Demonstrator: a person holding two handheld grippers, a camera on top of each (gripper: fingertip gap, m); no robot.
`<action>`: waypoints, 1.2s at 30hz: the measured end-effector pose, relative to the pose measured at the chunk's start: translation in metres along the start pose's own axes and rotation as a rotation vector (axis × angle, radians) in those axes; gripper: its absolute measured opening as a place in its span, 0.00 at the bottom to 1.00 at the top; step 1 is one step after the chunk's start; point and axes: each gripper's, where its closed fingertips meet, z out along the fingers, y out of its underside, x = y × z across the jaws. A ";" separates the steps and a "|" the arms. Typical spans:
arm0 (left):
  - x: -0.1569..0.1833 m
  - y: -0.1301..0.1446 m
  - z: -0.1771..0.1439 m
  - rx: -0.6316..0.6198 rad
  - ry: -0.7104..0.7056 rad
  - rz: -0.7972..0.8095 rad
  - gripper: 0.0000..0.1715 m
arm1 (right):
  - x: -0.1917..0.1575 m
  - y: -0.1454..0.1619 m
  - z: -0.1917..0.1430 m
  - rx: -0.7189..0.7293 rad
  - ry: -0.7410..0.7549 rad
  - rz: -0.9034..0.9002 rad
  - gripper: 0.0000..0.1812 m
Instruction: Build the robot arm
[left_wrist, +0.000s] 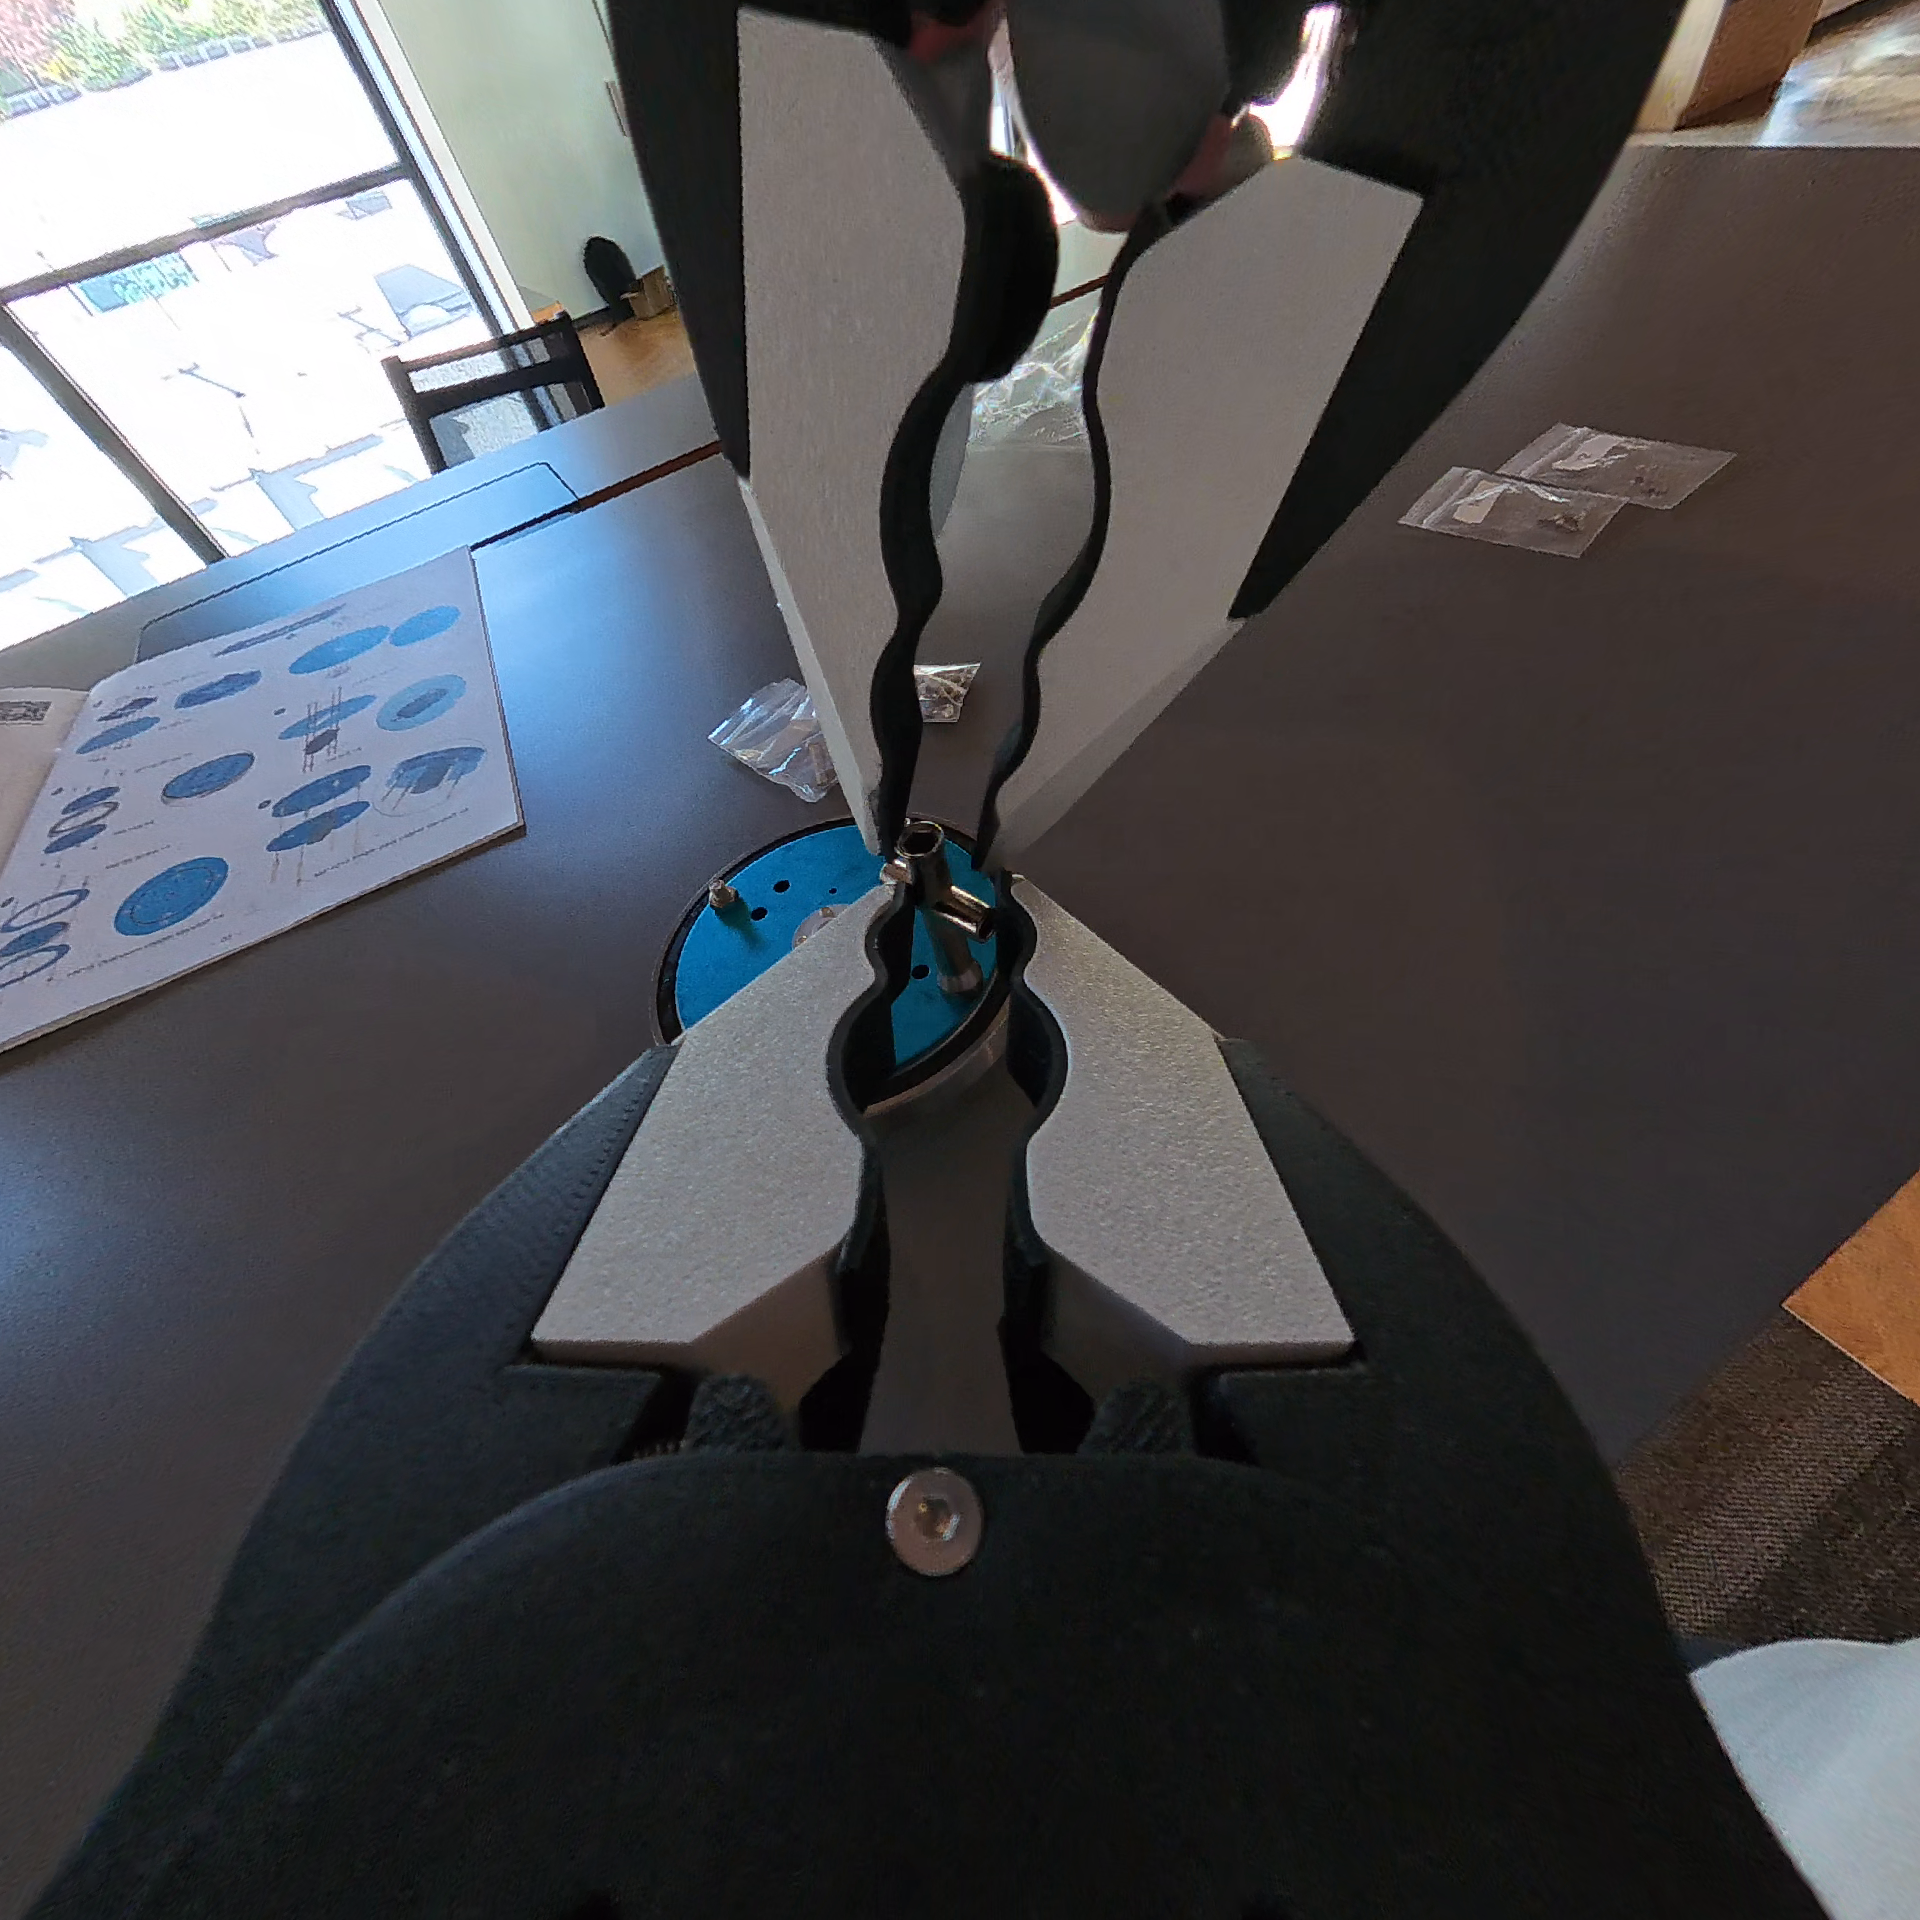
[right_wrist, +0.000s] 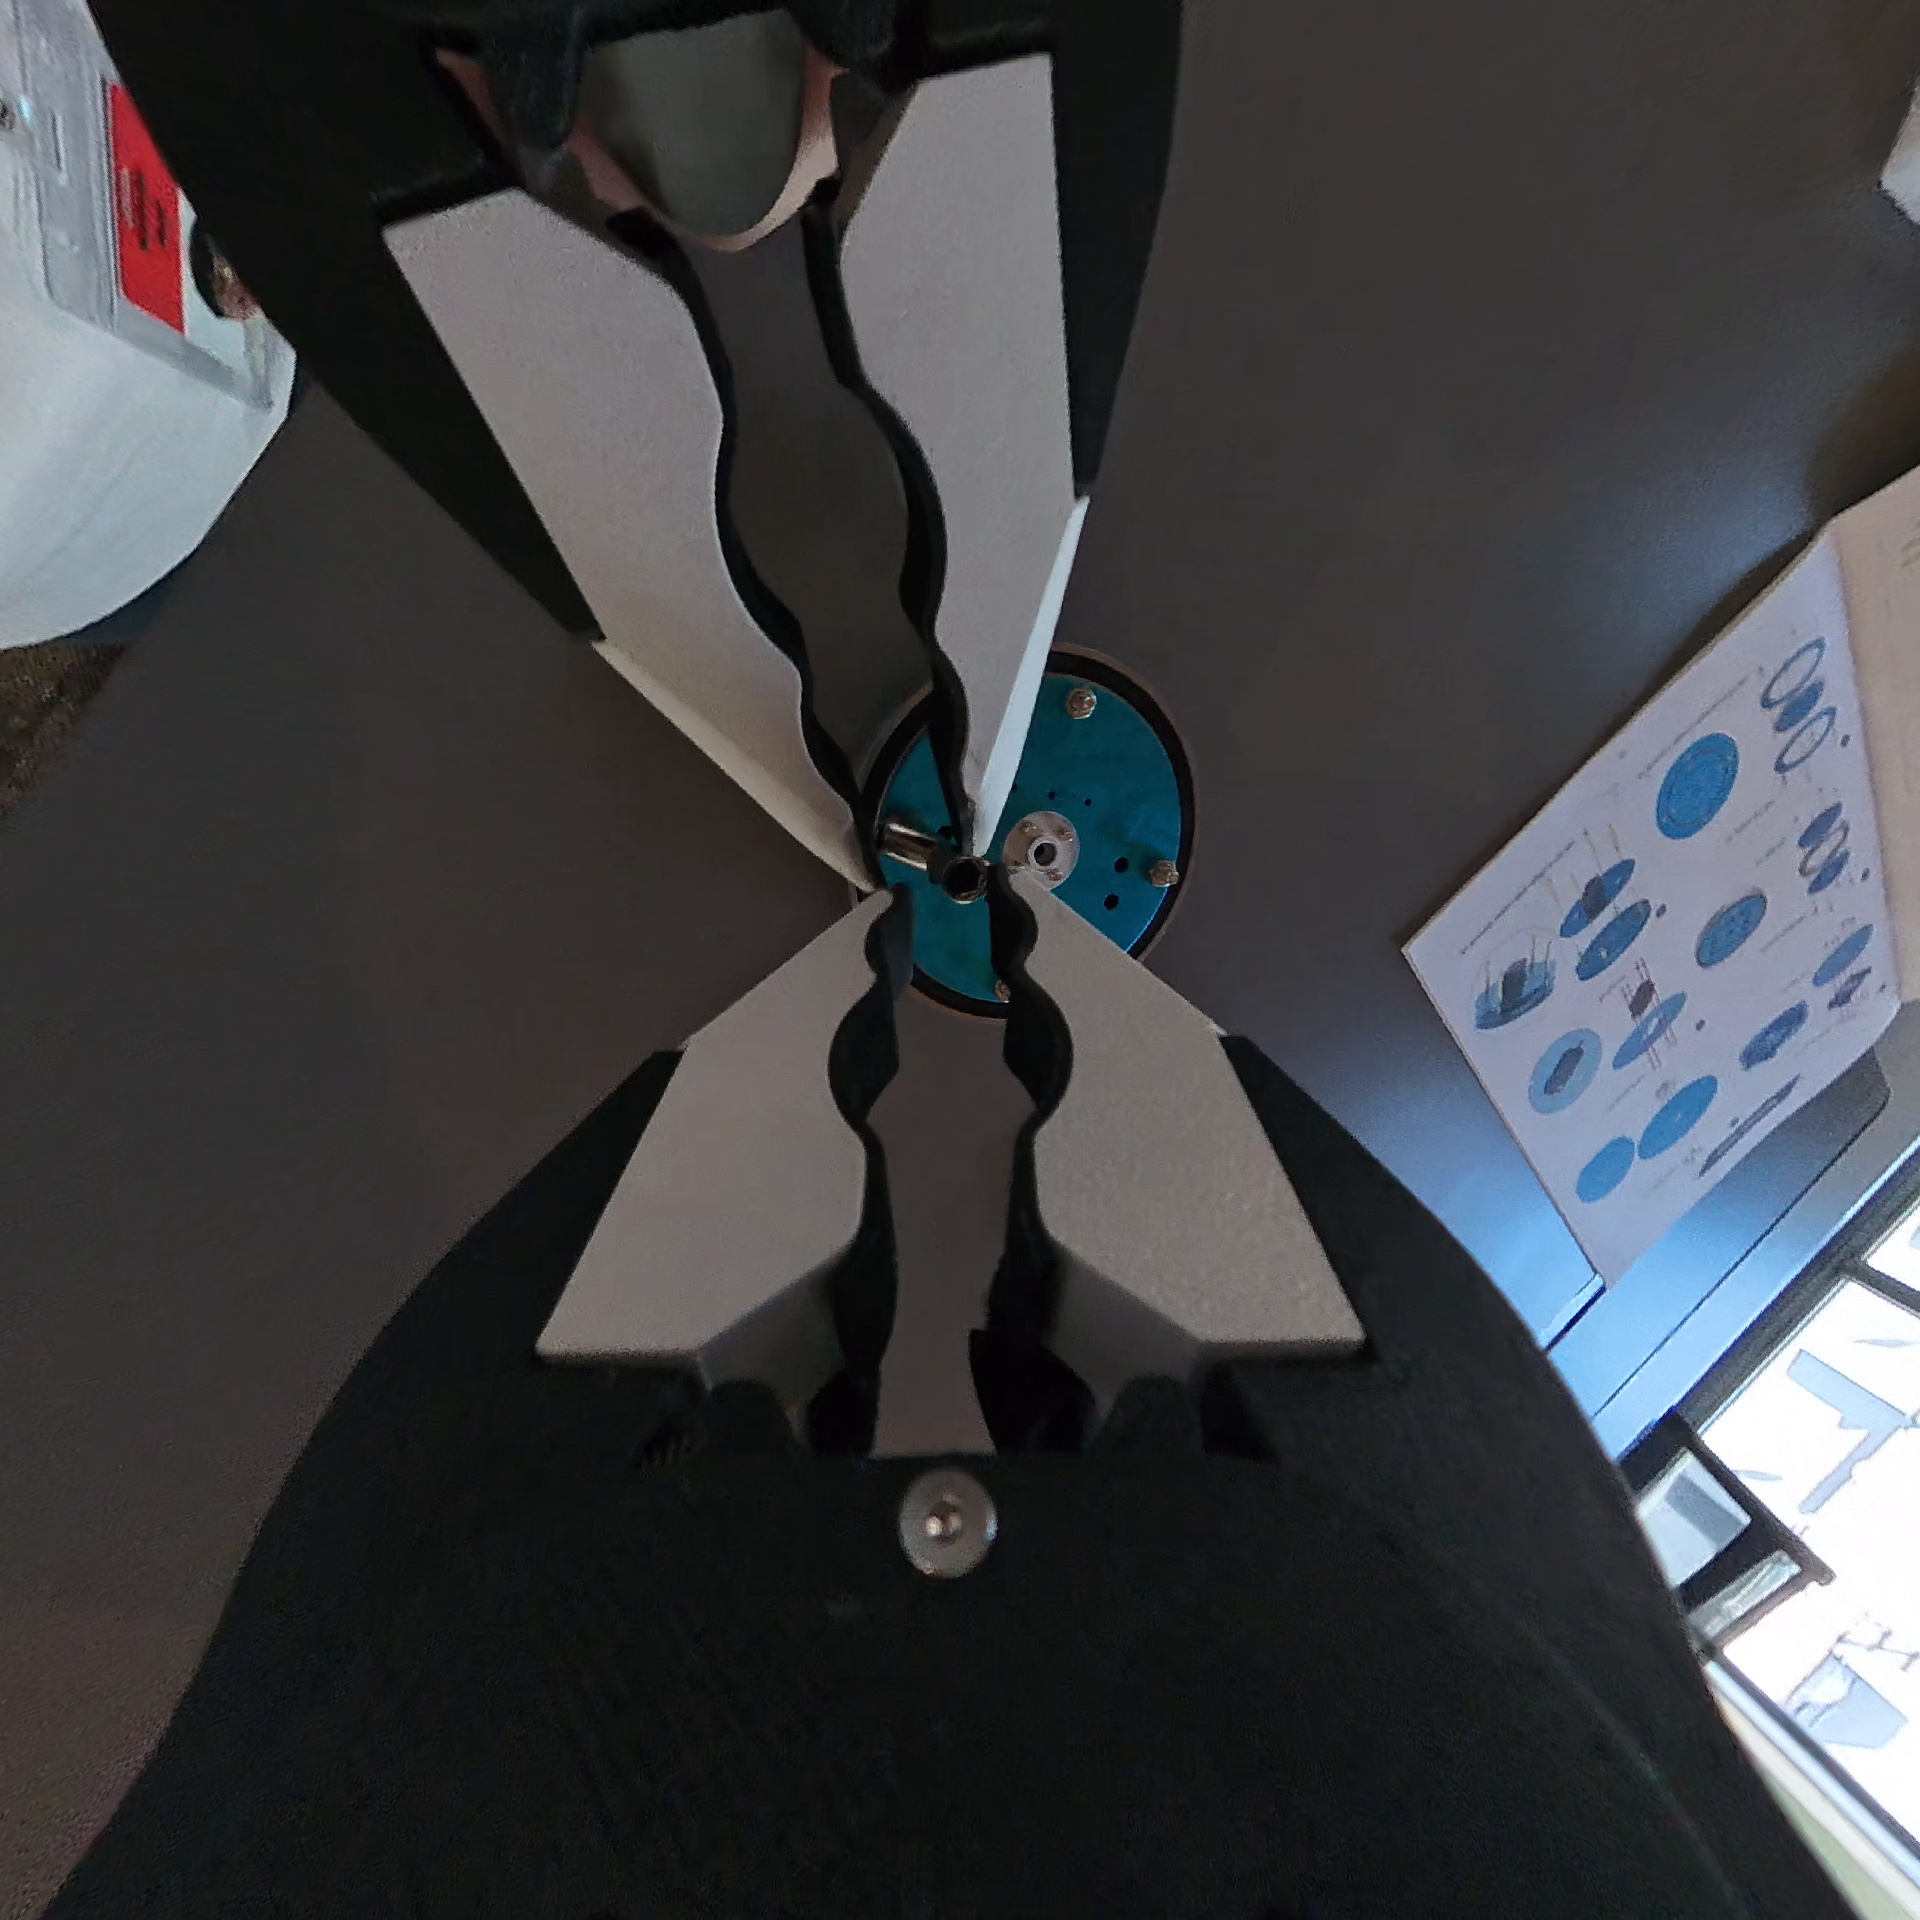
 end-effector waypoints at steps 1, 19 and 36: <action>0.000 0.000 0.000 0.000 -0.002 0.003 0.09 | -0.001 0.000 0.000 0.004 -0.008 -0.014 0.07; 0.003 0.003 -0.002 -0.013 0.028 0.009 0.08 | -0.004 0.000 0.012 -0.035 -0.013 -0.318 0.10; -0.011 0.031 -0.029 -0.064 0.158 0.209 0.31 | -0.002 -0.009 0.019 -0.038 -0.064 -0.370 0.06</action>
